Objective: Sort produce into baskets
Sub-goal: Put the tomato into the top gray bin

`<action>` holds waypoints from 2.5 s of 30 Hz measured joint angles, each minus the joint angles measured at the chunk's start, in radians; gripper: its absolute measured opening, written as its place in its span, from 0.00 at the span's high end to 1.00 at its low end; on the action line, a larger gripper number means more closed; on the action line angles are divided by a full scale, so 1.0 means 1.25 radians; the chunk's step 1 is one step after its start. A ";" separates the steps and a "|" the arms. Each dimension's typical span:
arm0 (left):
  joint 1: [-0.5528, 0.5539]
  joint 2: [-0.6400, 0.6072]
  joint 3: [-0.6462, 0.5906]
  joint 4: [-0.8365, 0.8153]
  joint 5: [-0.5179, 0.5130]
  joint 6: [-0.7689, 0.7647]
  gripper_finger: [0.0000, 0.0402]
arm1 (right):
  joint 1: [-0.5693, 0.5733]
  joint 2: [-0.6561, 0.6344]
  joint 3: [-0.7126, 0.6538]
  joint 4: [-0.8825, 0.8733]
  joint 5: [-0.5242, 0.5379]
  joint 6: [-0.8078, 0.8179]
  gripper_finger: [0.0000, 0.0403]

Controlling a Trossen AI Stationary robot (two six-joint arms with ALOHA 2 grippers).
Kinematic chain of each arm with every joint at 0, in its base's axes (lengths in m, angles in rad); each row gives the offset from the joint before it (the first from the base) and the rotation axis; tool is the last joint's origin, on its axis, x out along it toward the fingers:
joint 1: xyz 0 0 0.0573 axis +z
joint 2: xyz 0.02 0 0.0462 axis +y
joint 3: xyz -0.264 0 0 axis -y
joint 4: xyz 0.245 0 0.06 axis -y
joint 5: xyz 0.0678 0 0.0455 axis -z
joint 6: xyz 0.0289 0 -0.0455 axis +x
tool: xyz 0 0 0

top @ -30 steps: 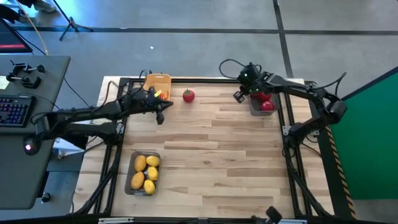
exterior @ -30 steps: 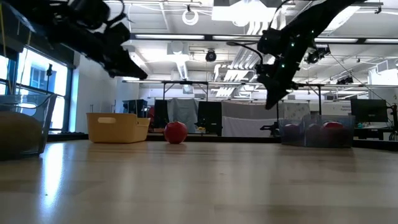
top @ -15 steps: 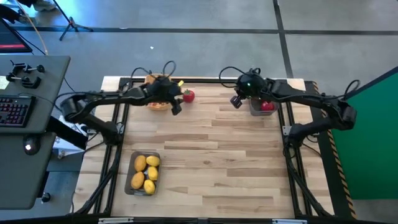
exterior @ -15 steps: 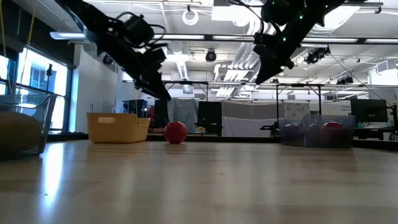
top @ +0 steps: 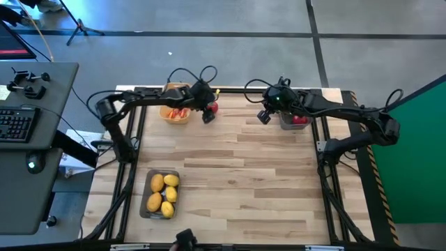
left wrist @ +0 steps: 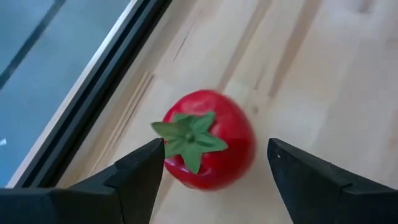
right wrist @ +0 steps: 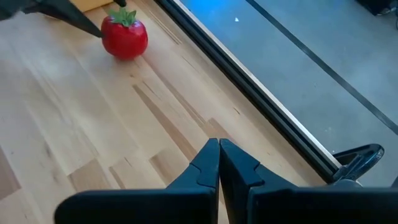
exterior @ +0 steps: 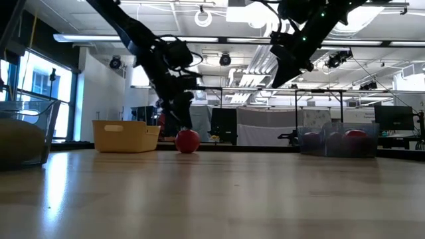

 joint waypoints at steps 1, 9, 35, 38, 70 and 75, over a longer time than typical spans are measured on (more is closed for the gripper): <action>0.004 0.011 0.010 -0.009 -0.001 0.001 0.32 | 0.000 0.000 0.000 0.000 0.000 0.000 1.00; 0.023 0.079 0.058 -0.032 0.002 0.010 0.32 | 0.000 0.000 0.000 -0.012 0.000 -0.003 1.00; 0.051 0.085 0.057 -0.036 0.120 0.078 0.70 | 0.072 -0.009 0.000 -0.083 0.038 -0.019 1.00; 0.052 0.085 0.056 -0.037 0.125 0.078 0.71 | 0.084 -0.009 0.000 -0.083 0.042 -0.018 1.00; 0.048 0.025 0.051 -0.087 0.165 0.030 0.80 | 0.103 -0.009 0.000 -0.089 -0.011 -0.002 1.00; 0.044 0.024 0.052 -0.080 0.242 0.020 0.90 | 0.147 -0.009 0.000 -0.067 -0.014 0.035 1.00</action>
